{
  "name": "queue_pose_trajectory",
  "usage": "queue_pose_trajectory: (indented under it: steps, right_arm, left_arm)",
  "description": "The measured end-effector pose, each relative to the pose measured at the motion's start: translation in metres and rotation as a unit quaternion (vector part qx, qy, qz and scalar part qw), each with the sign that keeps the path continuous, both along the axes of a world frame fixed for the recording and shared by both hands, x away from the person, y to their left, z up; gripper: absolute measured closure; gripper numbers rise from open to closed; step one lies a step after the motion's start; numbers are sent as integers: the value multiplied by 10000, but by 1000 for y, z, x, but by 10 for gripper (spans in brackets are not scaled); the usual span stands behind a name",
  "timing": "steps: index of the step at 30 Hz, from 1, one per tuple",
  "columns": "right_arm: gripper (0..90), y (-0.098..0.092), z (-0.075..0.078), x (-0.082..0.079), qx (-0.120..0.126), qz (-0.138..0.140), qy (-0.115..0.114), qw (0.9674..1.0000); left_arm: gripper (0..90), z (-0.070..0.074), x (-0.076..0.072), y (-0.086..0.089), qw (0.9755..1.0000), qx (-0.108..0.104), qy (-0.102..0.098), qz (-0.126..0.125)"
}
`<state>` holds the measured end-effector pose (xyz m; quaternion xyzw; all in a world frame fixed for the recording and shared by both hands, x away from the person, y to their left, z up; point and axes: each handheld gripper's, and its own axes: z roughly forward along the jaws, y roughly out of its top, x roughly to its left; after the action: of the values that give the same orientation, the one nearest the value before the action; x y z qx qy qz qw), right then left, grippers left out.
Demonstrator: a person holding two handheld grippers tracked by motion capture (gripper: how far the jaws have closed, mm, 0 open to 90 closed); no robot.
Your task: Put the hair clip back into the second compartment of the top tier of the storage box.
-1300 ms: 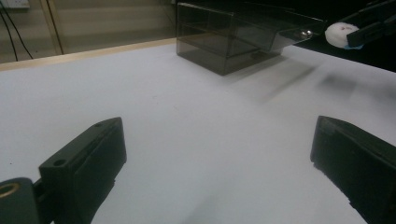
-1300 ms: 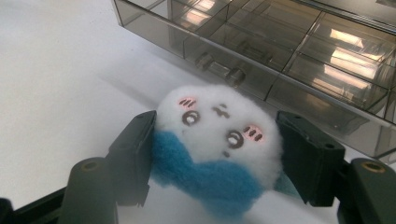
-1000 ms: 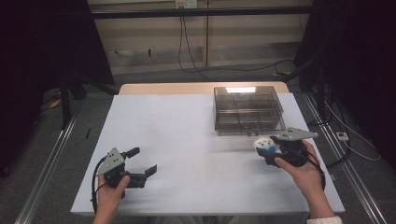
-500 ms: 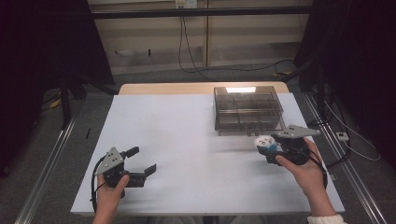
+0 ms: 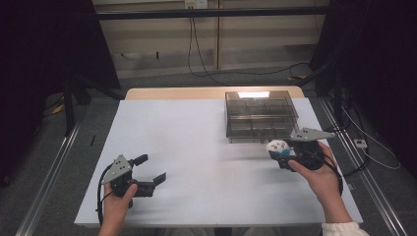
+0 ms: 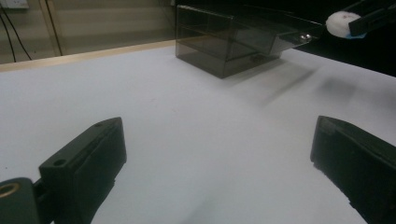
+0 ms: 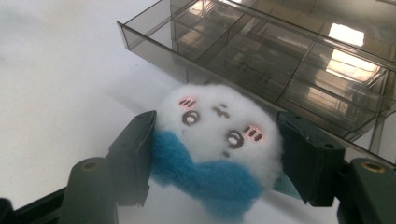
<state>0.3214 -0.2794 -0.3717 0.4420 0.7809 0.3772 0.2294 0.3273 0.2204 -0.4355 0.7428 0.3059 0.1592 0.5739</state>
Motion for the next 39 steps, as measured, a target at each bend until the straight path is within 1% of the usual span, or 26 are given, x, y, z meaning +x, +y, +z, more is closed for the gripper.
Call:
queue_pose_trajectory:
  steps: [7,12,15,22,27,30,39]
  right_arm:
    - [316,-1,6,1,11,-32,0,10000]
    - [316,0,10,2,12,-27,-9,10000]
    - [315,0,12,6,40,-58,0,10000]
    - [316,2,16,13,10,-67,47,10000]
    - [315,2,18,17,15,-108,45,9999]
    - [316,2,20,21,32,-146,49,9999]
    - [315,5,25,29,-12,-173,75,9998]
  left_arm:
    - [36,1,1,-1,10000,34,-22,-17]
    - [35,0,1,-2,10000,44,23,-30]
    - [35,0,2,-2,10000,26,12,-33]
    - [36,1,3,-4,10000,-10,5,-45]
    - [37,0,5,-5,10000,1,17,-57]
    - [36,-1,5,-5,9999,60,4,-85]
    - [36,0,4,-5,10000,41,9,-75]
